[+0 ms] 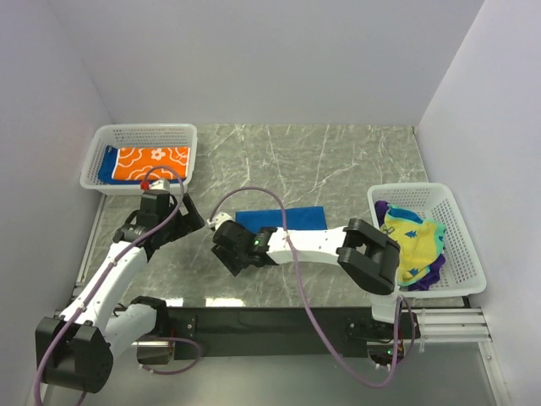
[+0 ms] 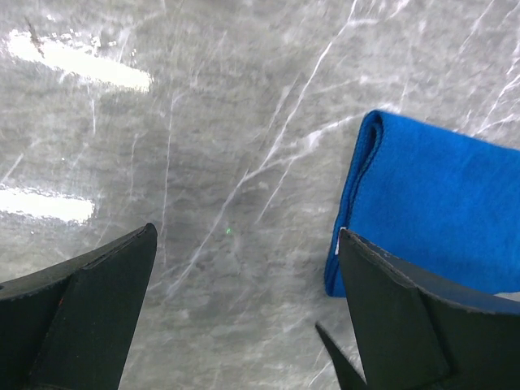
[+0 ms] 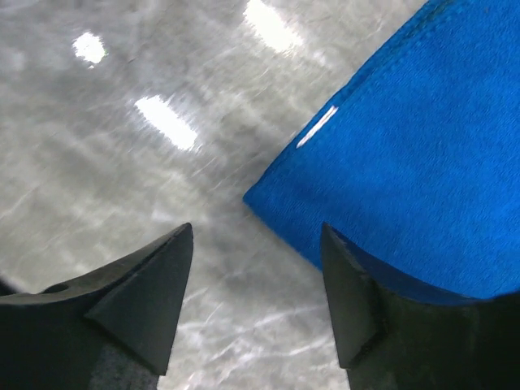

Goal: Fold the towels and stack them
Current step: Neatly place the folded towel into the bin

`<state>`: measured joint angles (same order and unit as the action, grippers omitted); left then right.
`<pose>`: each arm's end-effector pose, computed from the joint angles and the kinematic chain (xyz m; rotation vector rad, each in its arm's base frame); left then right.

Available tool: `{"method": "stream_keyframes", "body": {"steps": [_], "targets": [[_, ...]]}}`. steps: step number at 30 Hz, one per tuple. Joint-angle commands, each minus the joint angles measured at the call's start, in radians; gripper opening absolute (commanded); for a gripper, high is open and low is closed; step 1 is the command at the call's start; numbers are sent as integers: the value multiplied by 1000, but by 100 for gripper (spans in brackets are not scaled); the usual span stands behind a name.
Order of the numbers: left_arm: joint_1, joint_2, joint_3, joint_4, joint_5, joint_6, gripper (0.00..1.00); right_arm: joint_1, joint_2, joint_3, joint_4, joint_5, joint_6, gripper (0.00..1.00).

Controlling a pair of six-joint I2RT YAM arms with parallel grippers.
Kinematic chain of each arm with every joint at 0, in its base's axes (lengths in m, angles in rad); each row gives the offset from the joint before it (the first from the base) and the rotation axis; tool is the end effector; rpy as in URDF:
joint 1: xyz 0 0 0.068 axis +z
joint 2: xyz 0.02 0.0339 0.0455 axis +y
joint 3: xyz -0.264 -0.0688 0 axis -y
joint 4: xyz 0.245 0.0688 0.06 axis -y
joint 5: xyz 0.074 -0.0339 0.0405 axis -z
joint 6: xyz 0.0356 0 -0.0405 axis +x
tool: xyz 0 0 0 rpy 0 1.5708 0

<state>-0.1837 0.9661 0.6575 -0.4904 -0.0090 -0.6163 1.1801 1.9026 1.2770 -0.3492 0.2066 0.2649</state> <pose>0.1947 -0.0359 0.2349 -0.5197 2.3448 -0.3700 0.1594 0.3678 0.1782 -1.0512 2.3180 0.3188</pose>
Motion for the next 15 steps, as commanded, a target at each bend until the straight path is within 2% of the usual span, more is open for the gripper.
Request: {"method": "stream_keyframes", "body": {"steps": [1,8,11,12,14,15], "targets": [[6,8,-6,32,26,30,99,3,41,70,-27,76,-23,68],[9,0,-1,30,12,40,99,7,119,97,-24,100,-21,60],[9,-1,-2,30,14,39,99,7,142,96,-27,134,-16,49],[9,0,-1,30,12,38,99,7,147,94,-27,137,-15,39],[9,3,-1,30,12,38,99,7,161,85,-28,142,-4,35],[9,3,-2,32,17,38,99,6,164,82,-24,143,-1,28]]}}
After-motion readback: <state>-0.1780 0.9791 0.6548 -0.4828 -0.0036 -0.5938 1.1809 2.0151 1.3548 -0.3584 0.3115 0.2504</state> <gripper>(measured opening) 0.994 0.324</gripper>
